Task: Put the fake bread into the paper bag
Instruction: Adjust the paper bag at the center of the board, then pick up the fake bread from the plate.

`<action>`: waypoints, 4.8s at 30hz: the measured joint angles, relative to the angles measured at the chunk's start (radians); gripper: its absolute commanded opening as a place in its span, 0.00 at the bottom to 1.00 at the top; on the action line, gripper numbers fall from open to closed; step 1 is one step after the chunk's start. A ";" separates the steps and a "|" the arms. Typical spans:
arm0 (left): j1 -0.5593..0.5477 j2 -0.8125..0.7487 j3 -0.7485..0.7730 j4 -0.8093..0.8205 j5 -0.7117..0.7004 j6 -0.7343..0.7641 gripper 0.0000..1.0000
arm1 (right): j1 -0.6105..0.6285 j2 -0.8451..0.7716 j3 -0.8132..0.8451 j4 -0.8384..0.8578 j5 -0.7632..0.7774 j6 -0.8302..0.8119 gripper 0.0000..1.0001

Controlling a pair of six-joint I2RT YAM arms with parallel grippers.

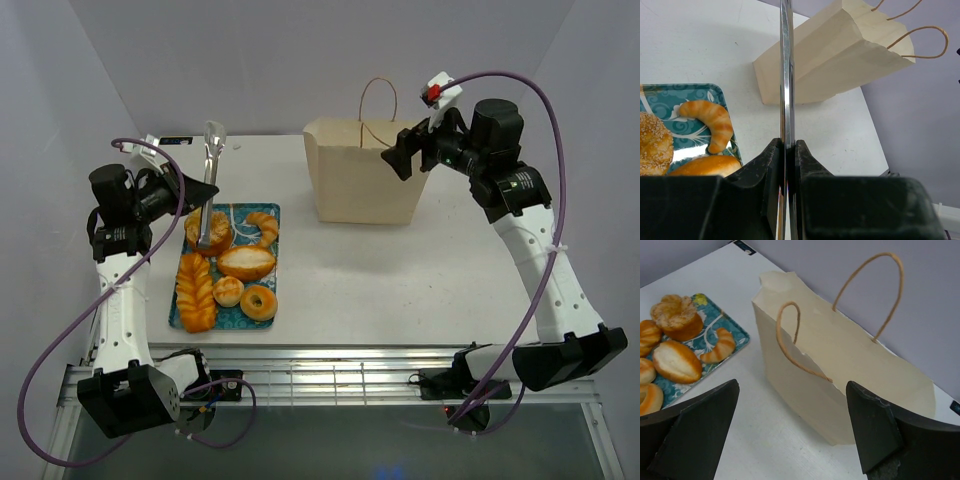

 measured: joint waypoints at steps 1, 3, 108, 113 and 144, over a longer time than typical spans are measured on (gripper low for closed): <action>-0.001 0.000 0.000 0.002 0.000 0.000 0.00 | 0.000 0.003 0.000 0.003 -0.036 -0.013 0.93; -0.001 0.000 0.000 0.003 0.000 0.000 0.00 | 0.002 0.022 0.002 0.006 -0.089 -0.031 0.92; -0.040 -0.010 0.084 -0.520 -0.507 0.209 0.14 | 0.367 -0.047 0.034 -0.448 0.660 0.485 0.90; -0.040 -0.034 0.046 -0.537 -0.528 0.190 0.24 | 0.366 -0.063 0.007 -0.450 0.657 0.485 0.90; -0.366 0.109 -0.029 -0.513 -0.511 0.184 0.40 | 0.353 -0.086 -0.041 -0.399 0.634 0.472 0.90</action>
